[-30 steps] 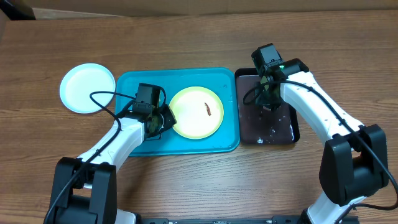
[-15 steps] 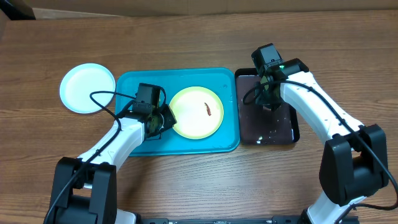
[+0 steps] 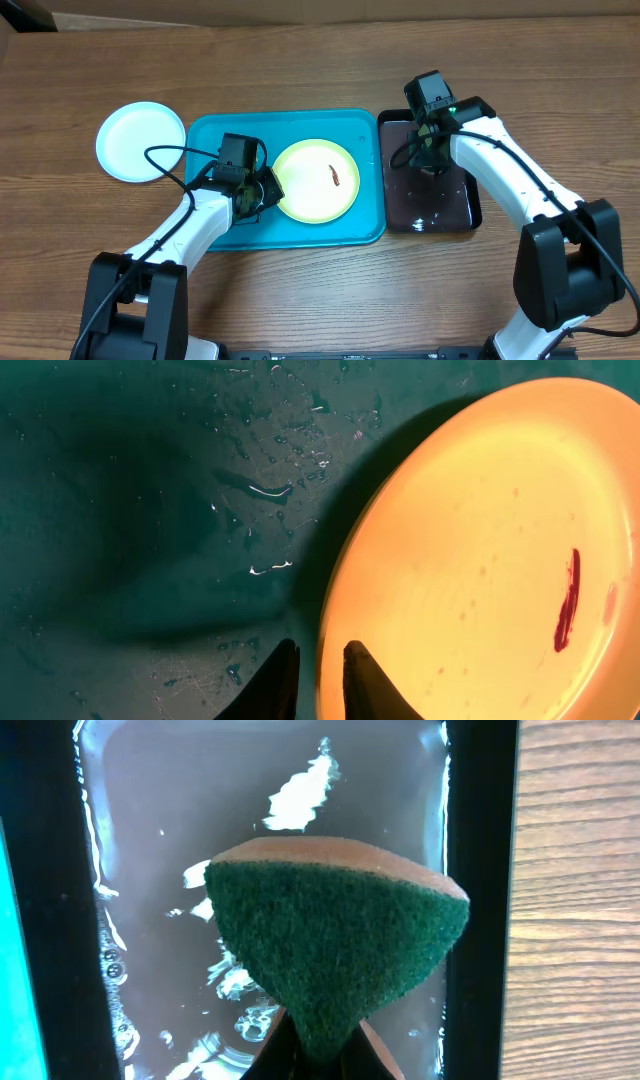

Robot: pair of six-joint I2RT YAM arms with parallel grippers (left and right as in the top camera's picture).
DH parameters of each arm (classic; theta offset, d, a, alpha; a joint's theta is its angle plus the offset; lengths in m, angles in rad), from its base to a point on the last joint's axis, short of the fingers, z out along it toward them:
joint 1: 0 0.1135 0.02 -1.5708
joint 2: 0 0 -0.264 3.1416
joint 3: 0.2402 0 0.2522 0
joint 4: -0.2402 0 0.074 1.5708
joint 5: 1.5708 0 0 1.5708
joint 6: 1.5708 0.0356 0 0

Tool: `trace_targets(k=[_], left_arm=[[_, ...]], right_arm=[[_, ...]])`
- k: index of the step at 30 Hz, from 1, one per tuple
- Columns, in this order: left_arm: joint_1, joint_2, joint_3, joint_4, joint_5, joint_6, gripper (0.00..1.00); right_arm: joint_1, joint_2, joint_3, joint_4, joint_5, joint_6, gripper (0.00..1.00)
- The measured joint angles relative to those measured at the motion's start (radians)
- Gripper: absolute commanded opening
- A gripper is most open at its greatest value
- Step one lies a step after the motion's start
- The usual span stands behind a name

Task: Clean dirty plates on tray and stack at the side
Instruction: 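Carry the green sponge with the right gripper over to the yellow plate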

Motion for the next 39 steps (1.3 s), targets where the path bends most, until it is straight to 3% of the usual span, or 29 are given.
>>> trace_targets(k=[12,23,31,39], left_arm=[[0.0,0.008,0.0,0.006,0.0,0.003,0.18],[0.0,0.017,0.0,0.014,0.0,0.003,0.09],[0.0,0.018,0.0,0.018,0.004,0.004,0.04],[0.0,0.019,0.0,0.021,0.004,0.004,0.04]], right_arm=[[0.0,0.0,-0.022,0.011,0.0,0.0,0.04],[0.0,0.0,-0.015,-0.003,0.0,-0.016,0.04],[0.002,-0.018,0.188,-0.141,0.0,-0.046,0.04],[0.066,-0.109,0.259,-0.1,-0.071,-0.091,0.04]])
